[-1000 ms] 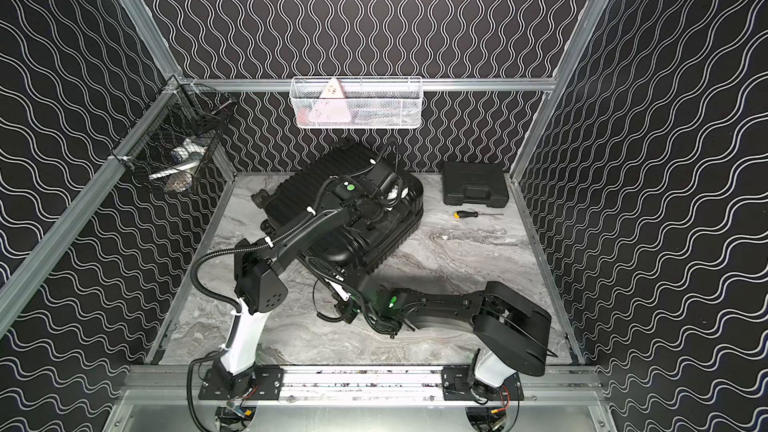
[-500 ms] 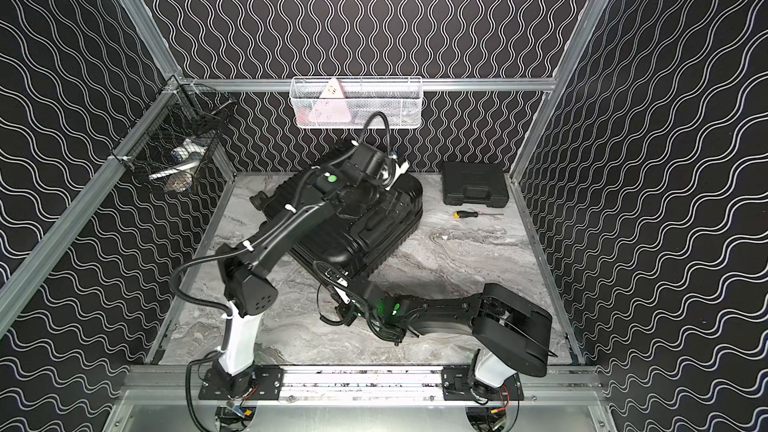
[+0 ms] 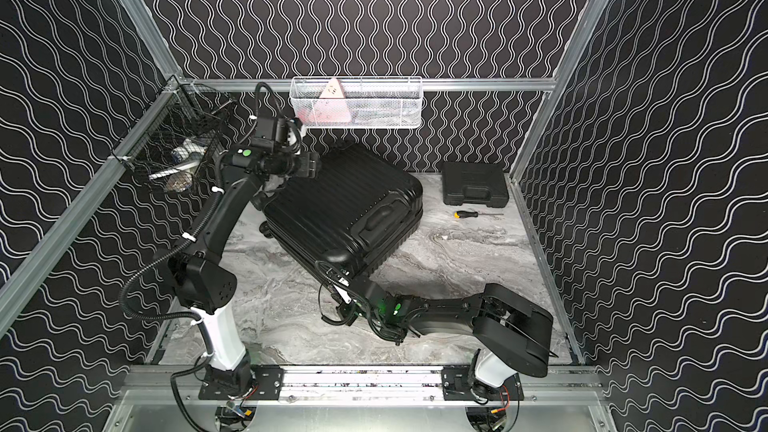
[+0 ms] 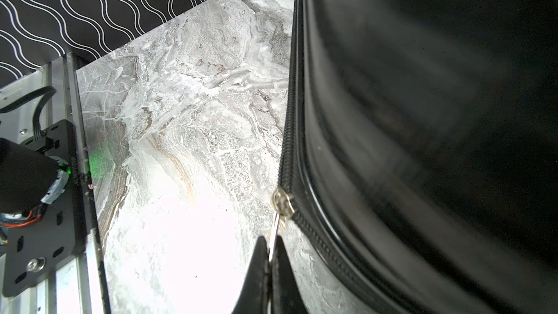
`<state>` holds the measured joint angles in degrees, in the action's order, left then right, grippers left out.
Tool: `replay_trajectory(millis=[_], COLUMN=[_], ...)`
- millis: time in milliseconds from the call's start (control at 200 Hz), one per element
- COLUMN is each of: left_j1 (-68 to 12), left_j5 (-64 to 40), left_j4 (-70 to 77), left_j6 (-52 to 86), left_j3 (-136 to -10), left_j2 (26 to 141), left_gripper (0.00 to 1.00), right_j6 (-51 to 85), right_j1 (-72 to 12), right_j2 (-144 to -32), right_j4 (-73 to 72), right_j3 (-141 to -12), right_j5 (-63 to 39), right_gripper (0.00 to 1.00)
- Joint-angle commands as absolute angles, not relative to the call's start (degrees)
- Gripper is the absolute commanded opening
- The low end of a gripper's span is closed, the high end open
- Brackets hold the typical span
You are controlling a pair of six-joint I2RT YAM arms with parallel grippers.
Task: Close the suitcase zippers
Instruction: Adjust the suitcase at the center of the board.
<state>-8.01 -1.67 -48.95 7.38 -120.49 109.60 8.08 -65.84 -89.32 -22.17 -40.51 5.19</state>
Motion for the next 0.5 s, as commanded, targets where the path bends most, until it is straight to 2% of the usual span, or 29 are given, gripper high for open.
replay_trajectory(millis=[0,165,490], left_j1=[-3.7,-0.06,0.09], left_j5=[2.74,8.35,14.35], left_j4=[-48.74,-48.65,-58.67], left_j6=[8.71,8.59,3.6], left_j3=[-118.66,-118.22,-119.43], left_j2=[109.61,111.25,116.96], left_gripper=[0.69,0.64,0.61], right_j6=[10.59,10.62,10.55], right_j1=[-65.85,-65.9,-65.58], right_j2=[-88.79,-88.42,-87.83], right_j4=[-23.46,-22.86,-21.83], right_j3=[-40.21,-40.08,-39.95], right_j5=[1.01,1.46,3.47], right_gripper=[0.0,0.0,0.0])
